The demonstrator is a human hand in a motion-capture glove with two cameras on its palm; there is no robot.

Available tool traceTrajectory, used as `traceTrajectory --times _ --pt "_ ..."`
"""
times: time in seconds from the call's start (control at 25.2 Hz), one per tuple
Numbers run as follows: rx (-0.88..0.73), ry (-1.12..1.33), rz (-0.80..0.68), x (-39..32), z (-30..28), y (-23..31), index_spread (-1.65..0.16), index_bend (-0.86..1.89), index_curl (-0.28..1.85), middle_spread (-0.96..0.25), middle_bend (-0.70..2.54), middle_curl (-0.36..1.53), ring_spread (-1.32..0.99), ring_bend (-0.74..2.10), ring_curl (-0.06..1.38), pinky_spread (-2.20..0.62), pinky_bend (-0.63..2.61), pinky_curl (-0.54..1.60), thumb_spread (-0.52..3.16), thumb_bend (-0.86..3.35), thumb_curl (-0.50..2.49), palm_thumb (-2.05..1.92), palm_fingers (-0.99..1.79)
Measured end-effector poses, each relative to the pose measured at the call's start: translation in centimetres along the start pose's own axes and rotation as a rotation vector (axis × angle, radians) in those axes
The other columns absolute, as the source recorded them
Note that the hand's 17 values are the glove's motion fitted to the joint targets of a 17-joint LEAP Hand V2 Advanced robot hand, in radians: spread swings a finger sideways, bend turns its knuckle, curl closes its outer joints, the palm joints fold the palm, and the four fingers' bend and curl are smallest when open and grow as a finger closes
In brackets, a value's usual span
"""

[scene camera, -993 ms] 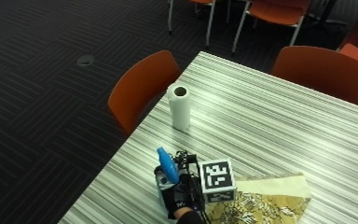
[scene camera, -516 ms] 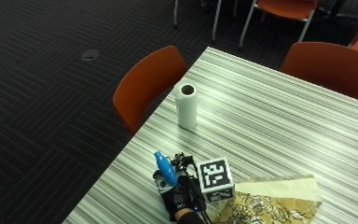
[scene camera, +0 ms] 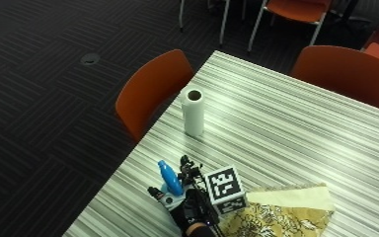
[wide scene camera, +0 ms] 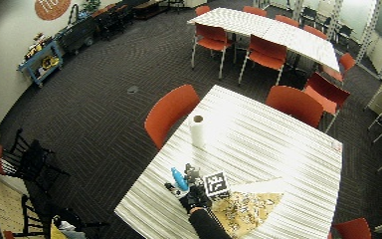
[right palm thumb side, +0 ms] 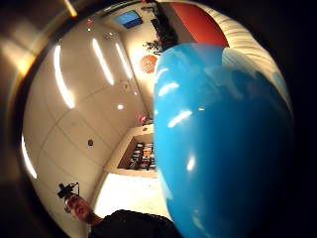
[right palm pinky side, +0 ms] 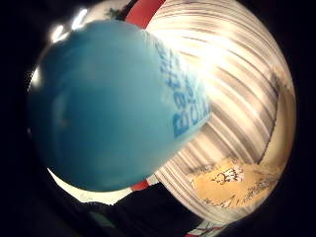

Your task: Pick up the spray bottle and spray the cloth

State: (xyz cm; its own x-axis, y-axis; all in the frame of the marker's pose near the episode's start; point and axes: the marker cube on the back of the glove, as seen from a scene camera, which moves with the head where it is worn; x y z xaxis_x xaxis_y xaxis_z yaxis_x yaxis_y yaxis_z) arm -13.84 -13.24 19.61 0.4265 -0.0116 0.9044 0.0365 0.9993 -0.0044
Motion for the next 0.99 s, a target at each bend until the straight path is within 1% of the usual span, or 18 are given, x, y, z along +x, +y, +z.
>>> traceTrajectory --times 0.16,0.28,0.56,0.75,0.99 --pt "-0.027 0.013 -0.012 0.0 0.5 0.2 -0.32 0.03 0.37 0.06 0.31 0.45 0.07 0.36 0.44 0.18 0.45 0.24 0.94 -0.05 0.71 0.98 0.06" --pt "-0.069 0.015 -0.034 0.0 1.5 1.1 -0.34 0.06 0.33 0.07 0.30 0.43 0.09 0.37 0.42 0.18 0.46 0.25 0.94 -0.04 0.69 0.97 0.06" --pt "-0.153 -0.053 -0.087 -2.0 3.8 4.4 -0.36 0.12 0.29 0.09 0.29 0.42 0.11 0.39 0.41 0.18 0.45 0.27 0.96 -0.02 0.65 0.96 0.08" --pt "-0.176 -0.094 -0.174 -4.6 3.8 6.6 -0.37 0.12 0.27 0.09 0.29 0.41 0.12 0.39 0.40 0.19 0.46 0.28 0.97 -0.02 0.63 0.95 0.10" --pt "-0.241 -0.179 -0.175 -7.2 5.7 9.6 -0.37 0.13 0.27 0.10 0.27 0.40 0.13 0.38 0.39 0.19 0.46 0.30 0.99 -0.03 0.61 0.93 0.10"
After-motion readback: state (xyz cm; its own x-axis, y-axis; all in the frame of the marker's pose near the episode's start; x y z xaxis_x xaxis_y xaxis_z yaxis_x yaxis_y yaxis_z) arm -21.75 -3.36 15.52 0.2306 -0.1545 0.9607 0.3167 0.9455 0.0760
